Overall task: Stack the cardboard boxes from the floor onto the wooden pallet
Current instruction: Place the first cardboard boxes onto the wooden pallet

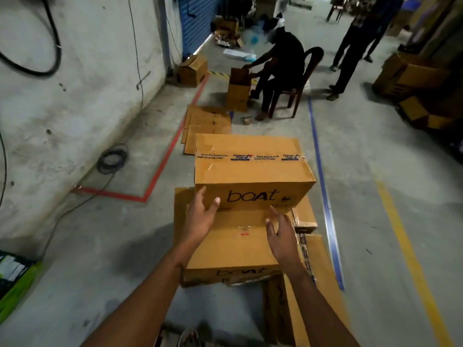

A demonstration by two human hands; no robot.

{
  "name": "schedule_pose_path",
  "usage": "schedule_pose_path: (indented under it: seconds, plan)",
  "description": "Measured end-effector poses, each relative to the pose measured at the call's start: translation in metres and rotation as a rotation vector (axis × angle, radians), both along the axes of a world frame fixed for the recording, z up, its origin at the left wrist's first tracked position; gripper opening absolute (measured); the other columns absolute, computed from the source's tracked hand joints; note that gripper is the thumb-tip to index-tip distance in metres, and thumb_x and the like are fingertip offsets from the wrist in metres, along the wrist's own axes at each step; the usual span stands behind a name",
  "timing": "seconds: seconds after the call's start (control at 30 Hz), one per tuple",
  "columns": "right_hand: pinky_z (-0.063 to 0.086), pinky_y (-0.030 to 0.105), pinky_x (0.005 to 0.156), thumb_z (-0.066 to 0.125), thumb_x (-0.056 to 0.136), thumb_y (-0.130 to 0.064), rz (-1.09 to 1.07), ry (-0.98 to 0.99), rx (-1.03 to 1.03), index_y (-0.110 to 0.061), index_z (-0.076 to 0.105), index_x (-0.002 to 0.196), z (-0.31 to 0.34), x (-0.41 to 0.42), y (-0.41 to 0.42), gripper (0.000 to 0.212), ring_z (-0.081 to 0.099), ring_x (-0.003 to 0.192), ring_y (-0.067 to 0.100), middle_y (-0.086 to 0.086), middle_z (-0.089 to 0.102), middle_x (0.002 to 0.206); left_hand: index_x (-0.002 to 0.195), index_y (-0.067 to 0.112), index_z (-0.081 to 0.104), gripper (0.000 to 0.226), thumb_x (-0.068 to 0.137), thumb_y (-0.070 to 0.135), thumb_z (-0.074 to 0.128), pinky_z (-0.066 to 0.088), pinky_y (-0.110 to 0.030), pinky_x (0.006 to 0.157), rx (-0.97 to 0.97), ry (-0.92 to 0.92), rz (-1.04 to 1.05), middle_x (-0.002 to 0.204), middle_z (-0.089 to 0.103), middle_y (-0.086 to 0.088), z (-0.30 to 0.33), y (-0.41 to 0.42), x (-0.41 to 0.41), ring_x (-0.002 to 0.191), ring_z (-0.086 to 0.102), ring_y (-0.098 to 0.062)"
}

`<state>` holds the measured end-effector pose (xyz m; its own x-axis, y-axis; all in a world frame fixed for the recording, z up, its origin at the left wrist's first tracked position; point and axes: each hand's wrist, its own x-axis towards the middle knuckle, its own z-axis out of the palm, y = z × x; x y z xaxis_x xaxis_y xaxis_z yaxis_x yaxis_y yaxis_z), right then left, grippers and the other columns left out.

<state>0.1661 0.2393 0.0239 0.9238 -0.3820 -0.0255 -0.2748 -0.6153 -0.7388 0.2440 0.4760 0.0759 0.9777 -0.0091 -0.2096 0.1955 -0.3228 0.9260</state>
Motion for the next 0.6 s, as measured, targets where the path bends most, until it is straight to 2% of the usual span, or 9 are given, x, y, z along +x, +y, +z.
schedule_pose_path:
  seconds: [0.1, 0.23, 0.37, 0.43, 0.53, 0.6]
  plan:
    - [0.039, 0.048, 0.118, 0.050, 0.110, -0.044, 0.015, 0.048, -0.026, -0.026, 0.044, 0.160, 0.001, 0.044, -0.020, 0.053, 0.042, 0.149, 0.030, 0.009, 0.046, 0.161, 0.164, 0.032, 0.025, 0.071, 0.103, 0.044, 0.060, 0.042, -0.051, 0.115, -0.002, 0.049, 0.075, 0.169, 0.032, -0.004, -0.002, -0.021, 0.038, 0.152, 0.036, -0.029]
    - [0.043, 0.059, 0.115, 0.044, 0.108, -0.058, 0.054, 0.114, -0.057, -0.028, 0.040, 0.161, -0.002, 0.106, -0.062, 0.061, 0.045, 0.144, 0.036, 0.013, 0.043, 0.158, 0.165, 0.028, 0.024, 0.073, 0.103, 0.042, 0.060, 0.044, -0.056, 0.114, 0.038, 0.098, 0.188, 0.169, 0.030, -0.004, -0.012, -0.044, 0.085, 0.150, 0.038, -0.033]
    - [0.045, 0.057, 0.114, 0.049, 0.108, -0.054, 0.032, 0.108, -0.067, -0.019, 0.044, 0.158, -0.014, 0.167, -0.119, 0.062, 0.052, 0.137, 0.038, 0.018, 0.035, 0.161, 0.162, 0.025, 0.028, 0.074, 0.100, 0.039, 0.065, 0.049, -0.055, 0.110, 0.056, 0.104, 0.273, 0.165, 0.033, -0.006, -0.044, -0.050, 0.140, 0.145, 0.045, -0.034]
    - [0.047, 0.058, 0.112, 0.049, 0.105, -0.061, -0.020, 0.113, -0.105, -0.017, 0.047, 0.156, -0.029, 0.191, -0.150, 0.068, 0.055, 0.133, 0.044, 0.024, 0.035, 0.160, 0.163, 0.021, 0.026, 0.077, 0.099, 0.037, 0.066, 0.051, -0.052, 0.108, 0.112, 0.092, 0.300, 0.166, 0.029, -0.008, -0.060, -0.049, 0.160, 0.143, 0.046, -0.035]
    - [0.039, 0.060, 0.115, 0.041, 0.097, -0.072, -0.137, 0.182, -0.189, -0.015, 0.052, 0.152, -0.057, 0.219, -0.193, 0.079, 0.043, 0.141, 0.050, 0.029, 0.041, 0.155, 0.165, 0.019, 0.018, 0.090, 0.096, 0.048, 0.068, 0.035, -0.061, 0.119, 0.300, 0.096, 0.330, 0.169, 0.023, -0.010, -0.087, -0.047, 0.182, 0.153, 0.031, -0.038]
    - [0.037, 0.062, 0.116, 0.049, 0.098, -0.068, -0.218, 0.219, -0.169, -0.017, 0.051, 0.150, -0.063, 0.226, -0.211, 0.073, 0.042, 0.140, 0.053, 0.030, 0.041, 0.153, 0.163, 0.018, 0.022, 0.093, 0.092, 0.053, 0.072, 0.024, -0.065, 0.120, 0.408, 0.166, 0.364, 0.167, 0.031, -0.010, -0.101, -0.042, 0.194, 0.153, 0.031, -0.037]
